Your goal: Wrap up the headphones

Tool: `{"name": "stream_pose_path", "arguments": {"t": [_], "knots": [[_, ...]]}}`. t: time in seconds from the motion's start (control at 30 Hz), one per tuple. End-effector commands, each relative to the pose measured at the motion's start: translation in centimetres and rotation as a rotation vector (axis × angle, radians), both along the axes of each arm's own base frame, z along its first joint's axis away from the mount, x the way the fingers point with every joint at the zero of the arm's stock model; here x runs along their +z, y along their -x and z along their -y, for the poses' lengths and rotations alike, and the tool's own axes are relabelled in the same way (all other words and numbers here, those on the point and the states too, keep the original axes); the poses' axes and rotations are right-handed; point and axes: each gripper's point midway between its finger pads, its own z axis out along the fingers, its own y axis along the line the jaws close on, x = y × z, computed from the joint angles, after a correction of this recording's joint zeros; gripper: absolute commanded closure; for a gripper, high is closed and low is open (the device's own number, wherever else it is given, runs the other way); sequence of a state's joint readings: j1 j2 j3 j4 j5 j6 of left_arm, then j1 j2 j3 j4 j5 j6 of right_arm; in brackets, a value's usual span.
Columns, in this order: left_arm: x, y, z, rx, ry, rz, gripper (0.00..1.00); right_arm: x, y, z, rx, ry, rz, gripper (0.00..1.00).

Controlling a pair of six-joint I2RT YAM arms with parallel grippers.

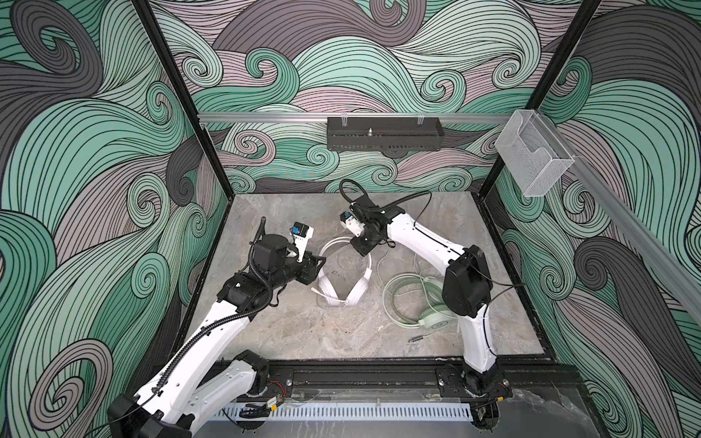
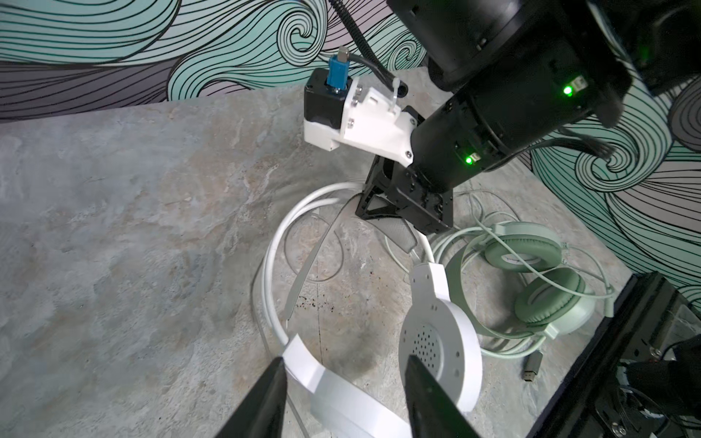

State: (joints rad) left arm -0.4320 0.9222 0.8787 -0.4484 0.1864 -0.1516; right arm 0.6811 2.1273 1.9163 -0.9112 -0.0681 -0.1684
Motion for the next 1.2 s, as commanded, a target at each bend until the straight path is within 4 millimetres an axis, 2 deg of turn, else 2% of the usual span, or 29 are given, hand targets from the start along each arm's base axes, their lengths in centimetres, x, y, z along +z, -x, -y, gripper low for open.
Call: {"name": "stream_pose_path", "arguments": {"t": [0.0,0.13,0.23,0.33,0.4,0.53,0.6,0.7,0.97,1.17], "knots": [[-2.1,0.0,-1.7,0.095,-0.048,-0.095,0.47,-1.7,1.8,-1.5,0.091,-0.04,-0.093,0.9],[-4.6,-0.3,-2.1,0.154,-0.038,-0.201,0.47,-2.6,3.0,-1.6,0.119,-0.013,-0.105,0.84],[-5.9,-0.5,-1.2,0.144,0.007,-0.256,0.47,-3.5,3.6,-1.2,0.119,0.029,-0.104,0.76],[-7.0,-0.5,-0.1,0.112,0.046,-0.307,0.47,-3.2,3.4,-0.9,0.094,0.048,-0.089,0.69],[-8.2,-0.4,0.3,0.099,0.044,-0.35,0.47,-2.0,2.8,-0.9,0.072,0.042,-0.062,0.6],[-10.7,0.4,-0.6,0.156,-0.026,-0.485,0.47,1.8,1.5,-0.8,0.024,0.003,0.004,0.41],[-12.1,0.7,-0.9,0.175,-0.046,-0.531,0.47,3.5,0.7,0.0,-0.021,0.003,0.027,0.33],[-13.3,0.8,-0.3,0.151,-0.029,-0.559,0.47,5.5,0.2,1.7,-0.088,0.006,0.033,0.25],[-16.2,2.3,1.6,0.119,0.083,-0.686,0.49,9.5,2.2,6.4,-0.172,0.002,0.069,0.2],[-16.0,3.5,3.0,0.114,0.187,-0.698,0.51,12.0,3.9,8.2,-0.195,-0.016,0.113,0.19]]}}
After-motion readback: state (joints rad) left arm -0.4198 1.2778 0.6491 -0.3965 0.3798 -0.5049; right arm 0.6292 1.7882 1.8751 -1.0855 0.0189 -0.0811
